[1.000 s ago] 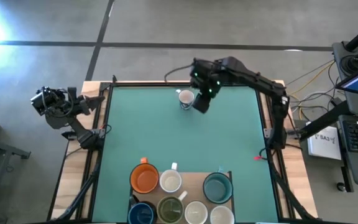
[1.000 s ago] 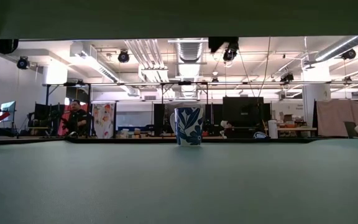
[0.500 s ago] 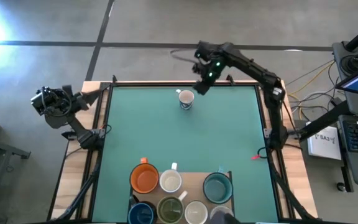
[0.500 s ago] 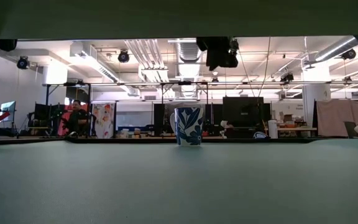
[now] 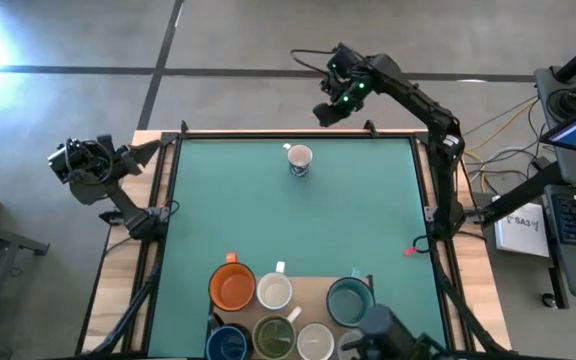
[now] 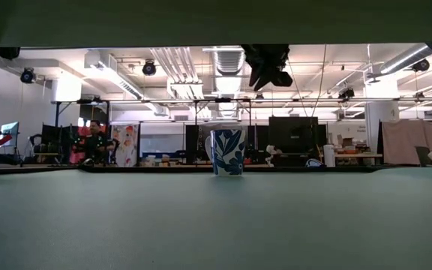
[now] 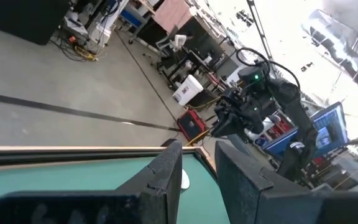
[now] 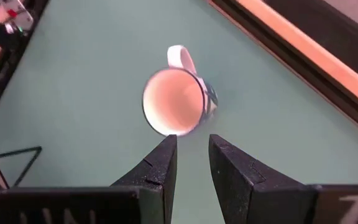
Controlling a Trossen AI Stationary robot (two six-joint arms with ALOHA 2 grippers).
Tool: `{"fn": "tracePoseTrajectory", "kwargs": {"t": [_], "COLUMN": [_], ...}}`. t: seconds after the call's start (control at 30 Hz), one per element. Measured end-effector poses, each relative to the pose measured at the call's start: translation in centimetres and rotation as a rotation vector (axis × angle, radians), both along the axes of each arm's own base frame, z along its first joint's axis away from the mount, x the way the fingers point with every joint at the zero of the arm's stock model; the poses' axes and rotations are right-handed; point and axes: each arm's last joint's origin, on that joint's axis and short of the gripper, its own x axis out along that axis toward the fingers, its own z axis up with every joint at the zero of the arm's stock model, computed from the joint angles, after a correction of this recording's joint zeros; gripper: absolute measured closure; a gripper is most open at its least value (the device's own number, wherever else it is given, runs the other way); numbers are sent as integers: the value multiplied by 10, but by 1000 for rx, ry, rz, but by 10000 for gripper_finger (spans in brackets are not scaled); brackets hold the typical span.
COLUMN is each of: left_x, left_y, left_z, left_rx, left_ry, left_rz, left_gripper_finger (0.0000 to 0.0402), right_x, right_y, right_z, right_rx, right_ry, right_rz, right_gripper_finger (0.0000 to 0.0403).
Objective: Place coffee mugs
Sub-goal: Put the blue patterned mug on the shelf
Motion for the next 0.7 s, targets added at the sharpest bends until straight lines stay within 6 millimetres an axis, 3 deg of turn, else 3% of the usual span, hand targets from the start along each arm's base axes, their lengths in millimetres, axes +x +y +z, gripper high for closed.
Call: {"fn": "tracePoseTrajectory", "kwargs": {"t": [0.23,0.47,0.7], "left_x": [-4,-4,6], "left_y": [4,4,-7], "left_z": [6,8,9], "left_rx": [16,0,-24], "left_ry": [33,38,39], "left_rz": [-27,-50,-89], "left_gripper_finger": [322,322,322], "right_x": [-29,-44,-65], "right_y": [-22,-43,-62], "right_z": [-1,-11,-13], "right_rx": [-84,-252,-249], "right_ry": [63,91,101], "right_rz": [33,267,197], "right_gripper_finger": [321,321,321]}}
